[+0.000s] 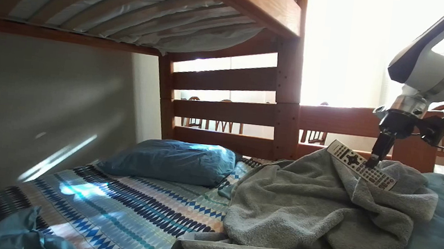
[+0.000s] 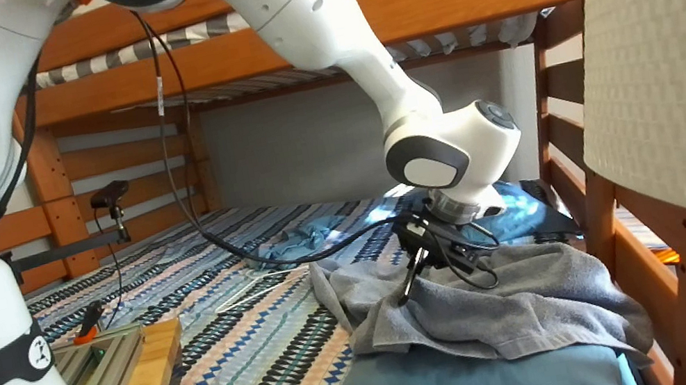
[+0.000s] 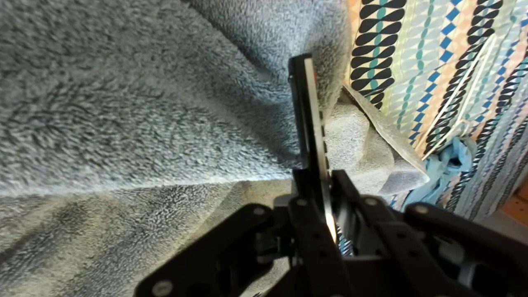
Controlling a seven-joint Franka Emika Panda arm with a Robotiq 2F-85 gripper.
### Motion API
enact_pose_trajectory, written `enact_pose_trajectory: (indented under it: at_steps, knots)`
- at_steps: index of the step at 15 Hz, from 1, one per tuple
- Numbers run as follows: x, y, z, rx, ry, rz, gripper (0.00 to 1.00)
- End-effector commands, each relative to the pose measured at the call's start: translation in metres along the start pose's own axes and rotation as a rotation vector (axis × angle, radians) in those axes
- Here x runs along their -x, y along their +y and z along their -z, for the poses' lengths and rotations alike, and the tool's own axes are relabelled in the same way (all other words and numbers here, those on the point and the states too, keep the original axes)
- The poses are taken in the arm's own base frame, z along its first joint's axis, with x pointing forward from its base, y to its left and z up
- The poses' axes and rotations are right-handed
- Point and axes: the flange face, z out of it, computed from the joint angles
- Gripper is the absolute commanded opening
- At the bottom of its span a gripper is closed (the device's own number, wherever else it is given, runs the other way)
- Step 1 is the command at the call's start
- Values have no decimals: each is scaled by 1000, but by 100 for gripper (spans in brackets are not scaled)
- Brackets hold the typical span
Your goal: Put the grey remote control on the grey towel.
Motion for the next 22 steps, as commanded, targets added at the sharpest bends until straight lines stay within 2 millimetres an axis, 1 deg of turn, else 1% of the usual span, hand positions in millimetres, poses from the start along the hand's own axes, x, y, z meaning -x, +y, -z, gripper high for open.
enact_pose_trajectory:
  at_steps: [1,4,9,10,11,12,13,14,16,17,19,20,21,22]
  knots:
    - [-17,24,-31,-44,-67,20,5]
    - [-19,44,-48,-26,-91,19,5]
    - [-20,74,-60,37,-90,-18,5]
    - [-20,79,-61,40,-92,-32,16]
    - [-19,81,-62,38,-91,-41,43]
    - [-19,82,-62,43,-91,-46,42]
    - [-20,82,-60,54,-90,-53,45]
    - [-22,81,-56,70,-87,-57,50]
    - [-22,76,-48,97,-91,-57,64]
    - [-19,71,-44,114,-102,-63,72]
    - [-11,62,-36,167,-135,-71,85]
    - [-8,60,-31,218,-148,-78,93]
    - [-3,57,-25,269,-156,-87,98]
    - [2,53,-19,321,-147,-90,100]
